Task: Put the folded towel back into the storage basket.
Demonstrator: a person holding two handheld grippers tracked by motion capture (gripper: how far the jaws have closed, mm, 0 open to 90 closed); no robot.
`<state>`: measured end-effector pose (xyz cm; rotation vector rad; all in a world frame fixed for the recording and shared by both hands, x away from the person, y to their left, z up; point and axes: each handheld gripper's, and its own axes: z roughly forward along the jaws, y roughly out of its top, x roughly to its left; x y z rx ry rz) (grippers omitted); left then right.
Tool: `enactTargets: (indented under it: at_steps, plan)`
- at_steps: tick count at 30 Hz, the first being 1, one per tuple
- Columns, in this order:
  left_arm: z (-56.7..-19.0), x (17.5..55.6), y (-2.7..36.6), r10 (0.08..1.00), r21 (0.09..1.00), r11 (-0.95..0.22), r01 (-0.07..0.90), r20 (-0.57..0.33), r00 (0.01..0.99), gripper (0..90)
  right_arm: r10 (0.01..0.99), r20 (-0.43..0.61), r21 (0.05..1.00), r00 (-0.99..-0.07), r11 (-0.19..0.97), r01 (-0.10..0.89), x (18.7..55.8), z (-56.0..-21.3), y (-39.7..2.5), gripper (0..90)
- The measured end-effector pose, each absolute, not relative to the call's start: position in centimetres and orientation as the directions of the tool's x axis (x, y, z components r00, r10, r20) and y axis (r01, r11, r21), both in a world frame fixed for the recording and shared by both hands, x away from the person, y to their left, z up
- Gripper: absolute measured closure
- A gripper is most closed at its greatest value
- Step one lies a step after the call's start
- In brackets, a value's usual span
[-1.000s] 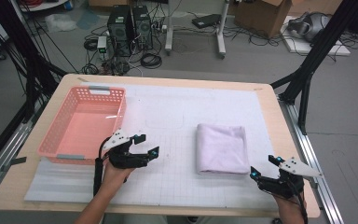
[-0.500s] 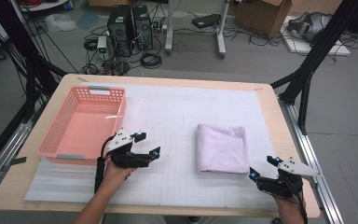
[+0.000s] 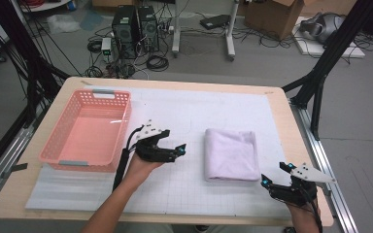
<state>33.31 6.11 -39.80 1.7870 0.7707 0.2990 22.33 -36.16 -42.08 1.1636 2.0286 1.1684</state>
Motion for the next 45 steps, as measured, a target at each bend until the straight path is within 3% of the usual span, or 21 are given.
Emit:
enactTargets:
  at_steps: [8, 25, 30, 45]
  plan:
    - [-39.1, 34.7, 2.3, 0.594, 0.899, -0.237, 0.369, -0.167, 0.787, 16.4, 0.866, -0.026, 0.868, -0.5, 0.268, 0.418, 22.4, -42.1, -36.1, 17.5]
    - [-43.0, 36.4, -3.8, 0.575, 0.791, -0.363, 0.493, -0.226, 0.786, 17.5, 0.854, -0.043, 0.868, -0.518, 0.289, 0.404, 22.4, -42.0, -35.6, 17.7]
    - [-43.6, 36.6, -5.0, 0.579, 0.773, -0.348, 0.53, -0.268, 0.77, 17.1, 0.854, -0.041, 0.866, -0.519, 0.289, 0.407, 22.4, -42.0, -35.6, 17.7]
    - [-44.5, 36.8, -5.5, 0.63, 0.72, -0.399, 0.568, -0.235, 0.741, 12.0, 0.854, -0.033, 0.868, -0.52, 0.283, 0.409, 22.4, -42.0, -35.6, 17.8]
